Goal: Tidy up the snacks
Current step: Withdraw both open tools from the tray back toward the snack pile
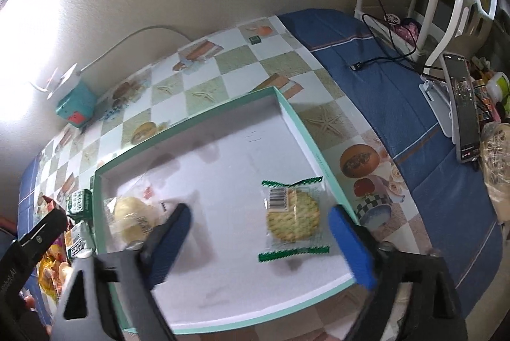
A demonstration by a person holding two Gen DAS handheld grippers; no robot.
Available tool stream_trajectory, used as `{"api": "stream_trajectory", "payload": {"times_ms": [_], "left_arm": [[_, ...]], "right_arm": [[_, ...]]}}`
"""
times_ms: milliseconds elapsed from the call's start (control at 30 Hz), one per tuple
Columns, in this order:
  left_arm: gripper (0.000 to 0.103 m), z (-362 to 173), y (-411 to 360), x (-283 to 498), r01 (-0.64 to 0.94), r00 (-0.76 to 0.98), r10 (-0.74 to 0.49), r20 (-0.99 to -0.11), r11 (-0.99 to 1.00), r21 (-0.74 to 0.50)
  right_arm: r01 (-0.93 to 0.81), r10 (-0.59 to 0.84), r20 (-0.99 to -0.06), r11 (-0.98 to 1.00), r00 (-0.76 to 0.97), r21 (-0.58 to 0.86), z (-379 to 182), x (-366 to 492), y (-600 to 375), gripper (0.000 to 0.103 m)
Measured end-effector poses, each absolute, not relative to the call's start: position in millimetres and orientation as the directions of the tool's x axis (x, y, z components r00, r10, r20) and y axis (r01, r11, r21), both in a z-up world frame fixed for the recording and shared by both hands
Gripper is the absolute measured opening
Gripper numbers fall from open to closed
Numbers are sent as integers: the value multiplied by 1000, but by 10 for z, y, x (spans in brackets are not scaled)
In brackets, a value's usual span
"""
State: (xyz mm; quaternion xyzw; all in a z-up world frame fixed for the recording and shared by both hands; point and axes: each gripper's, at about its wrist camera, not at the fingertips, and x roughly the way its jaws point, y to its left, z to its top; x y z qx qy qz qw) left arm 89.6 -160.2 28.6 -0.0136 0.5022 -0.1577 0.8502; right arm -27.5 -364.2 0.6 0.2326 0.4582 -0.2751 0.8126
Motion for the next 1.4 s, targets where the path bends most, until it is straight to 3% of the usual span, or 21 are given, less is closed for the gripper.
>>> {"api": "stream_trajectory", "payload": {"times_ms": [267, 667, 900, 1400], "left_arm": [[99, 340, -1154, 771, 198, 494, -192, -848, 975, -105], [100, 457, -186, 690, 13, 500, -124, -857, 991, -136], [99, 418, 467, 711, -138, 485, -29, -874, 984, -110], [99, 254, 1450, 786, -345, 455, 1, -891, 922, -175]], "right_arm": [[624, -245, -865, 776, 437, 96, 49, -336, -3255, 103], [611, -367, -797, 792, 479, 3, 261, -278, -2634, 103], [559, -241, -806, 819, 541, 130, 206, -135, -2340, 103], [323, -149, -810, 945, 567, 52, 4, 341, -1365, 103]]}}
